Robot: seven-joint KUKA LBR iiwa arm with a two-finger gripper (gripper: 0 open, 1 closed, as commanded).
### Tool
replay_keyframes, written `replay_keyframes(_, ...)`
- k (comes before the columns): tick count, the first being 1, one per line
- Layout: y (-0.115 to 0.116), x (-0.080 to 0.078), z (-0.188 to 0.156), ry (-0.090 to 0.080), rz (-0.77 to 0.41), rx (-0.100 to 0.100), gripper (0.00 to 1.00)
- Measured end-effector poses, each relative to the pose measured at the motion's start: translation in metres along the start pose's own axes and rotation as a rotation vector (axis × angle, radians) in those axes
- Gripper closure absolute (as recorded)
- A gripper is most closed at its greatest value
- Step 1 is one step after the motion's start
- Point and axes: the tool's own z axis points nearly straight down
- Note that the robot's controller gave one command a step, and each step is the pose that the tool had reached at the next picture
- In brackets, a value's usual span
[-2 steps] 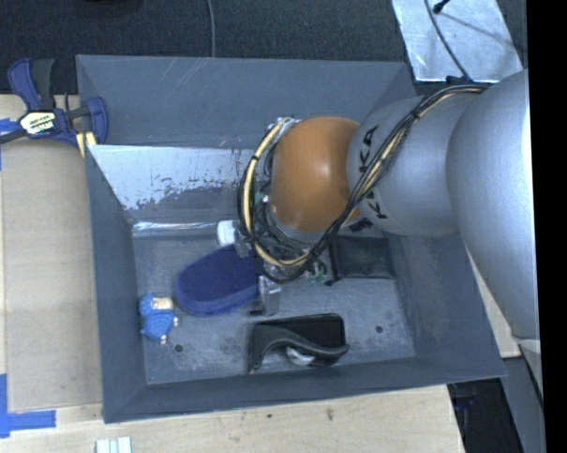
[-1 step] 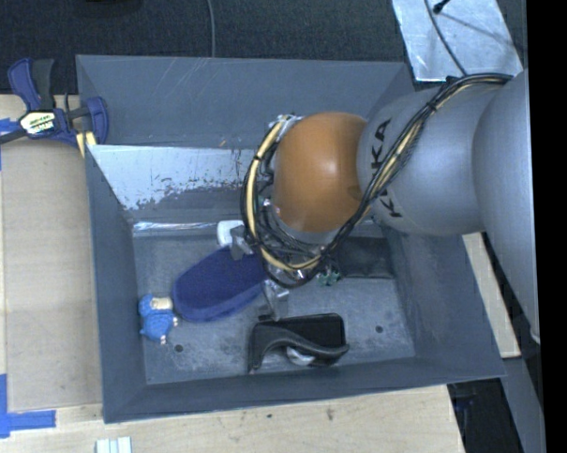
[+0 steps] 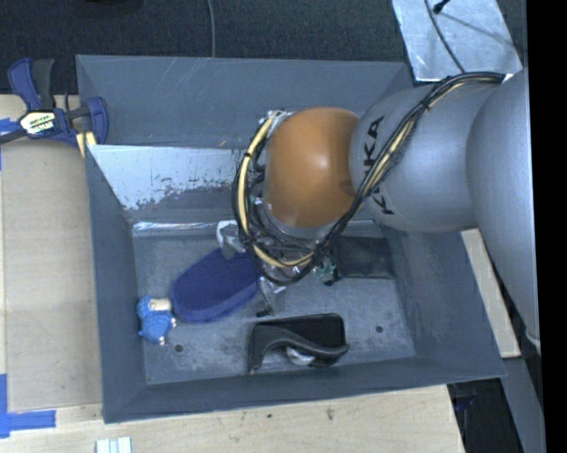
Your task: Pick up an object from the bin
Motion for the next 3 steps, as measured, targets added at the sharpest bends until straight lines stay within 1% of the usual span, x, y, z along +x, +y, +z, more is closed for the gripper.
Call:
replay_keyframes(1, -0.0122, -0.0041, 0.0289, -0.005, 0.033, -0.002, 0.0)
replay_keyframes(2, -0.0029, 0.0031, 0.0264, -0.009, 0.004, 0.002, 0.0)
replay_keyframes(3, -0.0027, 0.0017, 0.0242, -0.013, 0.004, 0.002, 1.0)
